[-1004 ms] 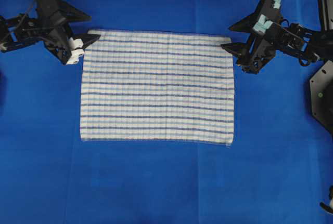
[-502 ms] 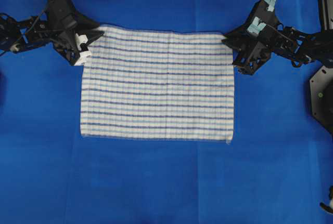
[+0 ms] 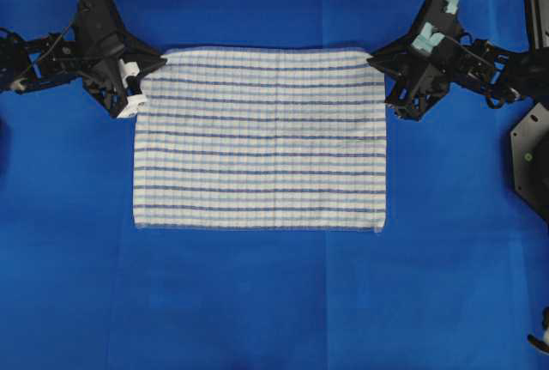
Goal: Fold the blue towel.
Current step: 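Lift the far corners and fold them toward the near edge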
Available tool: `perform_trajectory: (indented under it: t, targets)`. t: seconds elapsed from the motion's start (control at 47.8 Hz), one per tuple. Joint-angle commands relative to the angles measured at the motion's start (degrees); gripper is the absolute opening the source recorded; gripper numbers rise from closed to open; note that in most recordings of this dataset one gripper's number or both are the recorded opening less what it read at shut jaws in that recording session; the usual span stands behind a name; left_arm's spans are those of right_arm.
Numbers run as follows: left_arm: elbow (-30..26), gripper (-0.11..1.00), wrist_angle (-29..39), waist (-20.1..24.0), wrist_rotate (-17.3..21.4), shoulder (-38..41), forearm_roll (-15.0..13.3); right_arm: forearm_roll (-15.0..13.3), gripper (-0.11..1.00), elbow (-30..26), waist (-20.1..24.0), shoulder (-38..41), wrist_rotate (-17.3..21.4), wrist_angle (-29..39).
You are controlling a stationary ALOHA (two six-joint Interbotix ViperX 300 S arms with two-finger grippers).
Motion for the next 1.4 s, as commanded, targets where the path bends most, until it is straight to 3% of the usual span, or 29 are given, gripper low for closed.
perform_trajectory:
  t: [0.0,0.335,0.565,0.963,1.214,1.381]
  targets:
    - [-0.6,0.03,2.1,-0.5,0.2,-4.3,0.1,-0.1,0.07,-0.4,-0.2,-4.1,-0.2,2.1]
    - [-0.6,0.03,3.9,-2.2,0.2,-7.9,0.2,-0.4,0.07,-0.3,0.6,-7.4,0.1,5.1]
    - [1.3,0.03,4.0,-6.2,-1.0,-11.3,0.2,0.7,0.07,0.8,5.5,-10.3,1.2,7.2]
    - [5.1,0.03,4.0,-21.7,-5.0,-20.0,0.2,9.7,0.07,4.8,21.3,-19.0,5.6,9.6]
    - [5.2,0.03,4.0,-29.5,-8.6,-19.8,0.2,16.3,0.07,5.0,31.4,-19.1,5.8,9.5]
    - [5.3,0.03,4.0,-33.3,-9.1,-19.7,0.2,19.0,0.06,4.5,35.5,-17.8,5.8,9.4]
